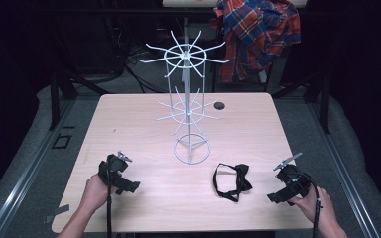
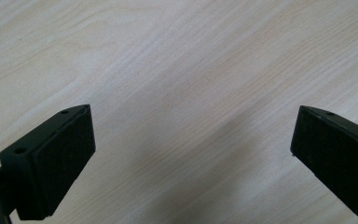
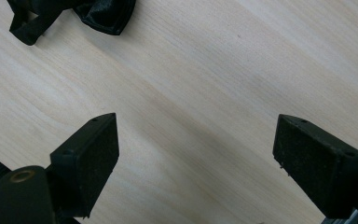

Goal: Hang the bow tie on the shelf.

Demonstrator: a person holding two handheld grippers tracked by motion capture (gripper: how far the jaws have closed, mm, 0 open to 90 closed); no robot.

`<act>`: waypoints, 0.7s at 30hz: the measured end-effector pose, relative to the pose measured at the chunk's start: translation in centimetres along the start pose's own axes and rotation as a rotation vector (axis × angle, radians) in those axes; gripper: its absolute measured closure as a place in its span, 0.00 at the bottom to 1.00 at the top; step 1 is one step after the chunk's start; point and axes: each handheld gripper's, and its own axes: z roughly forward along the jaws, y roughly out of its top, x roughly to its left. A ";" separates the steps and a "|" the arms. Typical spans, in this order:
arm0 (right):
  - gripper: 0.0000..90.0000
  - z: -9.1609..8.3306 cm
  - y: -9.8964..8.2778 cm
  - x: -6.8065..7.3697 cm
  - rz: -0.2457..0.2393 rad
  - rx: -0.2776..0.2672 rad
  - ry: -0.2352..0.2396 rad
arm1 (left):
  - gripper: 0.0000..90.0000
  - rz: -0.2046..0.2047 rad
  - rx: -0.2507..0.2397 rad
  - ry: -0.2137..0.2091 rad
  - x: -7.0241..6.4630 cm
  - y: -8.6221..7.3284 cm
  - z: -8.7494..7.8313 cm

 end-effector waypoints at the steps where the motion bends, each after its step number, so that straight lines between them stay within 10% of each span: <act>1: 0.15 0.0 0.0 -0.1 -0.001 0.002 0.003 | 0.00 -0.001 0.000 0.000 0.0 0.0 0.0; 21: 0.10 0.2 1.0 0.3 0.000 -0.011 0.028 | 0.00 -0.001 -0.003 -0.002 -0.1 -0.1 -0.1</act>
